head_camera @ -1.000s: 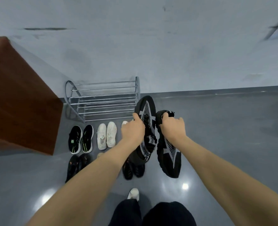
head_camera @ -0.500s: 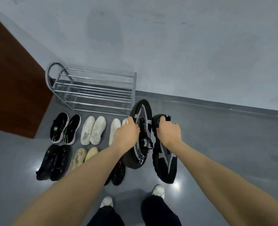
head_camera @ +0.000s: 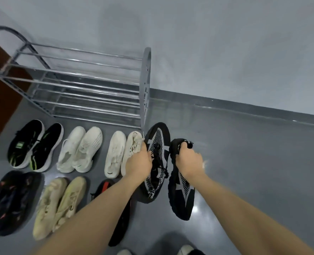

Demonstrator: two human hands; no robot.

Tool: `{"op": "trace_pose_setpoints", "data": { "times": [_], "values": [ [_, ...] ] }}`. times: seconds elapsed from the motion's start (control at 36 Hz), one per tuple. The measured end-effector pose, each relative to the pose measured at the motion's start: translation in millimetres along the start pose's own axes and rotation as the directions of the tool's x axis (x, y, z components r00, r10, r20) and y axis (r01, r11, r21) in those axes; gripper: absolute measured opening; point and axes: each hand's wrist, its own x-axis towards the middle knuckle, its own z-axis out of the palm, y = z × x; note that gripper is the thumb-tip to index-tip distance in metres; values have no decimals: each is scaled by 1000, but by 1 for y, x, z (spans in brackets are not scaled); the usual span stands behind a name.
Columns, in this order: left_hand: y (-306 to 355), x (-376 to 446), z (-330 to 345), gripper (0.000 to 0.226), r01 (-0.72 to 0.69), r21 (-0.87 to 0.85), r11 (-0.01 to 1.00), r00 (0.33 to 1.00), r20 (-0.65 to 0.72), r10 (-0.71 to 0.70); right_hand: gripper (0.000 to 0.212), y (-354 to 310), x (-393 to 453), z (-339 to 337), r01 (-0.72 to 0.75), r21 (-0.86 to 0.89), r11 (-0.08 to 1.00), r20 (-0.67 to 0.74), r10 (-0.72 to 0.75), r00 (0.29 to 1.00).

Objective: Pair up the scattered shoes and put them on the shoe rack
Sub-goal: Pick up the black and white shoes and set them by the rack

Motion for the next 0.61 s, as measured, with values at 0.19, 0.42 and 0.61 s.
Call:
{"op": "trace_pose_setpoints", "data": {
  "times": [0.19, 0.42, 0.61],
  "values": [
    [-52, 70, 117, 42, 16, 111, 994, 1000, 23, -19, 24, 15, 70, 125, -39, 18, 999, -41, 40, 998],
    [-83, 141, 215, 50, -1, 108, 994, 1000, 29, -2, 29, 37, 132, 221, 17, -54, 998, -126, -23, 992],
    [-82, 181, 247, 41, -47, -10, 999, 999, 24, 47, 31, 49, 177, 263, -56, 36, 998, -196, 62, 979]
  ]
}}
